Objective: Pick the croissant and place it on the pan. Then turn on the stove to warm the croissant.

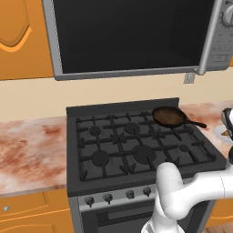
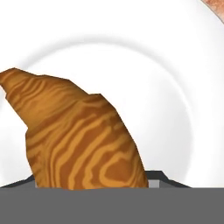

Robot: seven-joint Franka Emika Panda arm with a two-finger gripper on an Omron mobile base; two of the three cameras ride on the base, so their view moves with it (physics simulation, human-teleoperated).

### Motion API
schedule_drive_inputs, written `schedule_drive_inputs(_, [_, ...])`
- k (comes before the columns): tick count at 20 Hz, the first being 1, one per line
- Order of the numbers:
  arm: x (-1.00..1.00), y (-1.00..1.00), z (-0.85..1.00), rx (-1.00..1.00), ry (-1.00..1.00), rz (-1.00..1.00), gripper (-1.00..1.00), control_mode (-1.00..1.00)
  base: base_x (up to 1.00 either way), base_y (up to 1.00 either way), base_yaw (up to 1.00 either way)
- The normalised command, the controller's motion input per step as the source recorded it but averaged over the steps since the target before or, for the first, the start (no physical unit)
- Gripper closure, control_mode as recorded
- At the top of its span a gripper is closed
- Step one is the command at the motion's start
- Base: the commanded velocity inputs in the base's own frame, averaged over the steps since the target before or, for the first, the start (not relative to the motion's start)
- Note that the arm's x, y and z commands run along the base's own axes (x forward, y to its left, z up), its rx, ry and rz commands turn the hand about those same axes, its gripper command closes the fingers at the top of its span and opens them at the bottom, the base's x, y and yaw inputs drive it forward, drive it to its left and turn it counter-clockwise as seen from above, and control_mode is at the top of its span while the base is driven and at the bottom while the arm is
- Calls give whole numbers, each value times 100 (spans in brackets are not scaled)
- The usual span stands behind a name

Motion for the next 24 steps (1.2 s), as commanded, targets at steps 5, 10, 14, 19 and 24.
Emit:
schedule_drive_inputs(5, [-61, 1, 2, 1, -18, 7, 100, -100, 0, 0, 0])
schedule_drive_inputs(10, [-48, 24, 23, 0, -26, 16, 100, -100, 0, 0, 0])
schedule_drive_inputs(14, [-38, 34, 35, 0, -27, 16, 100, -100, 0, 0, 0])
schedule_drive_inputs(19, [-25, 55, 44, 0, -17, 8, 100, -100, 0, 0, 0])
schedule_drive_inputs(24, [-4, 74, 48, -2, -10, 4, 100, -100, 0, 0, 0])
